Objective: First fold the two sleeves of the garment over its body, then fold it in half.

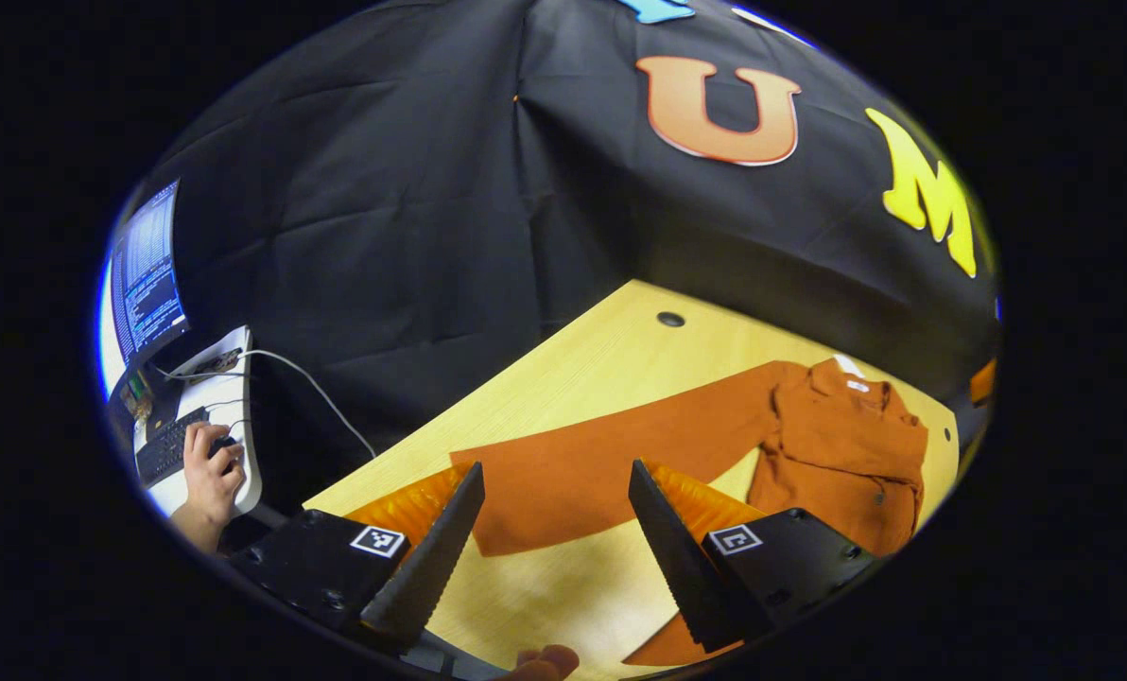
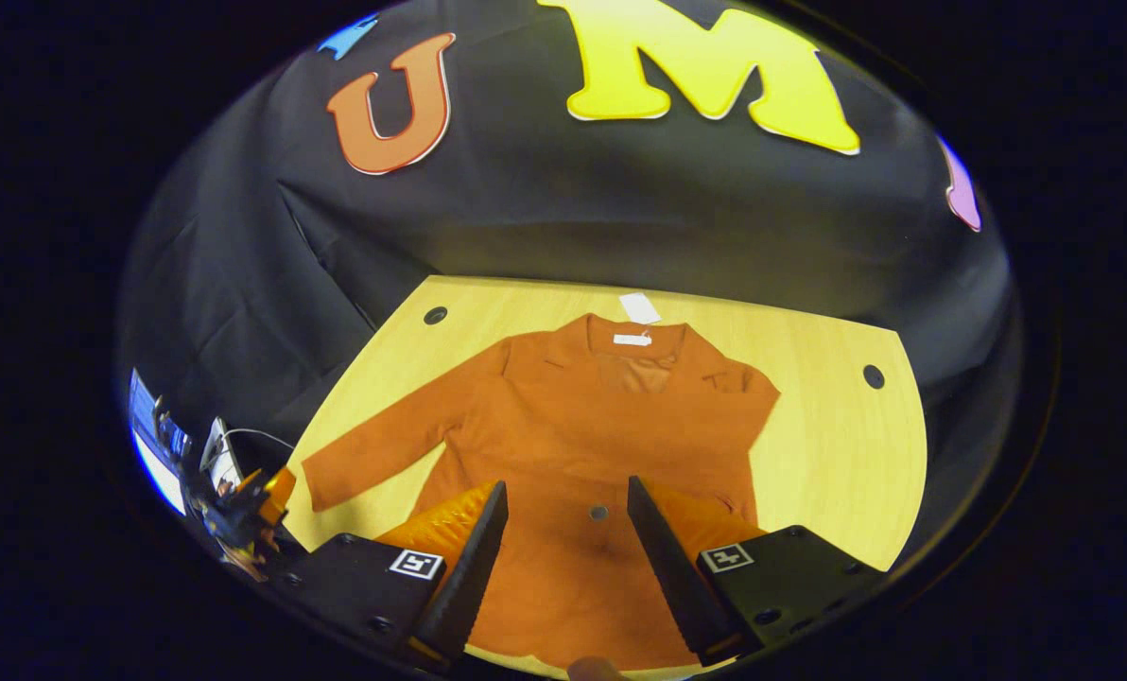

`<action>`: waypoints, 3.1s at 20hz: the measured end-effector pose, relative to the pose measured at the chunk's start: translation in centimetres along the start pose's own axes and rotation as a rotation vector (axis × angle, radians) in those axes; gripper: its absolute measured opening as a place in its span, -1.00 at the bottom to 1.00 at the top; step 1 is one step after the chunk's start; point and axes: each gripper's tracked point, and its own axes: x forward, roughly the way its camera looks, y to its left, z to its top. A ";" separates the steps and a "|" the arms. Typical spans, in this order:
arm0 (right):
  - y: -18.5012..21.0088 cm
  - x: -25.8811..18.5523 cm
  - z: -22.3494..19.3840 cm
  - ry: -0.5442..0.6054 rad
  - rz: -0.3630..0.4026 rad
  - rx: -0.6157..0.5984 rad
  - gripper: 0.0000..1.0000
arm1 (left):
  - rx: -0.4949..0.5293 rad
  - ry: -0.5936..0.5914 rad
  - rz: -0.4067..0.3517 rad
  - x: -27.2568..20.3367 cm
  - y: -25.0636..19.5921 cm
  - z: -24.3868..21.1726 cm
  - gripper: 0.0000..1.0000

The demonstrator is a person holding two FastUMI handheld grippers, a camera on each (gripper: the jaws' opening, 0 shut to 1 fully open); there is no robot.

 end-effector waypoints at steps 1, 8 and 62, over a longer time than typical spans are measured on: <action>-1.3 -1.1 -1.8 0.009 -0.016 0.000 0.53 | -0.005 -0.001 0.023 0.3 0.3 0.0 1.00; -1.9 -5.9 -10.9 0.100 0.040 0.071 0.55 | -0.041 0.055 0.096 5.0 2.4 -2.0 1.00; -8.1 -6.5 -20.3 0.225 0.044 0.342 0.66 | -0.177 0.876 -0.105 8.5 -0.3 -3.2 -0.94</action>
